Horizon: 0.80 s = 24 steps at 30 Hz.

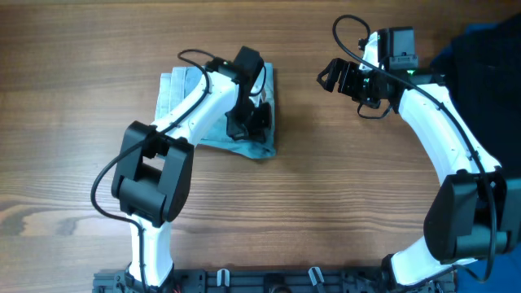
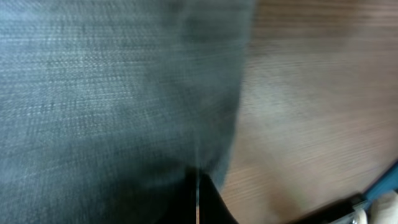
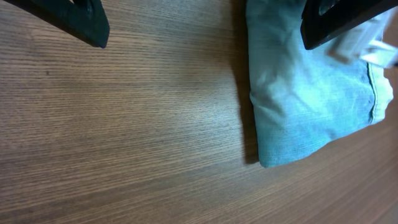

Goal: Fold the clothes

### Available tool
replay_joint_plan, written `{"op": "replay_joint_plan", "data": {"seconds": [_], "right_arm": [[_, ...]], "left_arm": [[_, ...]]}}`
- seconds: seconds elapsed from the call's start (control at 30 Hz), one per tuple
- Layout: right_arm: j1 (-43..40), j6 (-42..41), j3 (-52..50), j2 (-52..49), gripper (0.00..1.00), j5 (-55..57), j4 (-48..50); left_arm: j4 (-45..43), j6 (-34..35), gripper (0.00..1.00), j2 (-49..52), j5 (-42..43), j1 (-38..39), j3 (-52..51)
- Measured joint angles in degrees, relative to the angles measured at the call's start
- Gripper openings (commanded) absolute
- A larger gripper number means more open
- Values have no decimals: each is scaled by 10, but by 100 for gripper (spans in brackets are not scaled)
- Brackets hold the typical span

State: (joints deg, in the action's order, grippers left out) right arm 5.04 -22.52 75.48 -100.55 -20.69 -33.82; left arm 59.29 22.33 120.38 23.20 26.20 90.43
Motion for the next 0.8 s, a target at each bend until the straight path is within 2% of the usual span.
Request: {"op": "replay_joint_plan", "data": {"seconds": [0.07, 0.2, 0.4, 0.47, 0.57, 0.8], "right_arm": [[0, 0, 0, 0, 100, 0, 0], [0, 0, 0, 0, 100, 0, 0], [0, 0, 0, 0, 100, 0, 0], [0, 0, 0, 0, 100, 0, 0], [0, 0, 0, 0, 99, 1, 0], [0, 0, 0, 0, 100, 2, 0]], "left_arm": [[-47, 7, 4, 3, 1, 0, -49], [-76, 12, 4, -4, 16, -1, -85], [-68, 14, 4, -17, 17, -1, -72], [-79, 17, 10, -53, 17, -1, -63], [-85, 21, 8, -91, 17, 1, -47], [-63, 22, 5, -23, 17, 26, -47]]}}
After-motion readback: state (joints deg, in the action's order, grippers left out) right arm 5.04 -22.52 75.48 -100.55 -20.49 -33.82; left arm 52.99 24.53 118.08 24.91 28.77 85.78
